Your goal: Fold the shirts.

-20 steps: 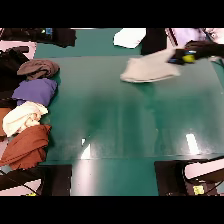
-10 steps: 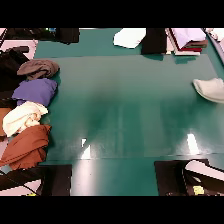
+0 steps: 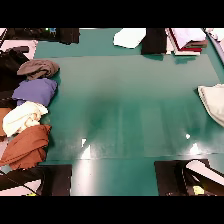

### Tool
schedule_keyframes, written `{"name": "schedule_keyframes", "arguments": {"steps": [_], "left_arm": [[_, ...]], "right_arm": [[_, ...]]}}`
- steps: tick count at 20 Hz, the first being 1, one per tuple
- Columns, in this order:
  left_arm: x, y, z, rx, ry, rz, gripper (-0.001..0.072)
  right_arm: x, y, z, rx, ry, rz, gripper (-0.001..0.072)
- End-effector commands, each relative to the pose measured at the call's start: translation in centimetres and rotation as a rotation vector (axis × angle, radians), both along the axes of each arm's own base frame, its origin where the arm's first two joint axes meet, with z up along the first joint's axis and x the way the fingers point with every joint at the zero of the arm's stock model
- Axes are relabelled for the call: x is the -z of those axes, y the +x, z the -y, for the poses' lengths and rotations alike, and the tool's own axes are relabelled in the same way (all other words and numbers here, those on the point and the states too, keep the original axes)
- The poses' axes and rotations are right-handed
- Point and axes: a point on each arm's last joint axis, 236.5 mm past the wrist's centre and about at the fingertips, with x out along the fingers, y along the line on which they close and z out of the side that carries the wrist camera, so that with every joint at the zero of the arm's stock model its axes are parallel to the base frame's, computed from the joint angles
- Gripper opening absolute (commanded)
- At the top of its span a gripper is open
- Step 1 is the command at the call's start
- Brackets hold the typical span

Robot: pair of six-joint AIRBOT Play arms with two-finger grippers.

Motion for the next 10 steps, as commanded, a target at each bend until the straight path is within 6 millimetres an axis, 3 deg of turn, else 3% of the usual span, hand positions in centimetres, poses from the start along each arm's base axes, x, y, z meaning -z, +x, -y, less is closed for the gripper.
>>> {"name": "schedule_keyframes", "arguments": {"steps": [1,3,5,7,10], "left_arm": [[0.1,0.0,0.0,0.004,0.007,0.001,0.0023],[0.0,0.0,0.0,0.003,0.007,0.003,0.0024],[0.0,0.0,0.0,0.003,0.006,0.003,0.0024],[0.0,0.0,0.0,0.004,0.007,0.003,0.0024],[0.1,-0.1,0.0,0.004,0.008,-0.001,0.0024]], "right_arm": [[-1.8,-2.5,2.5,0.056,-0.065,-0.028,0.0628],[-4.2,-1.6,3.1,0.063,-0.095,0.025,0.0627],[-7.2,2.9,1.9,0.029,-0.075,0.203,0.0626],[-10.5,8.3,-1.5,-0.067,-0.022,0.369,0.0625],[-13.2,15.1,-10.8,-0.333,0.060,0.445,0.0625]]}}
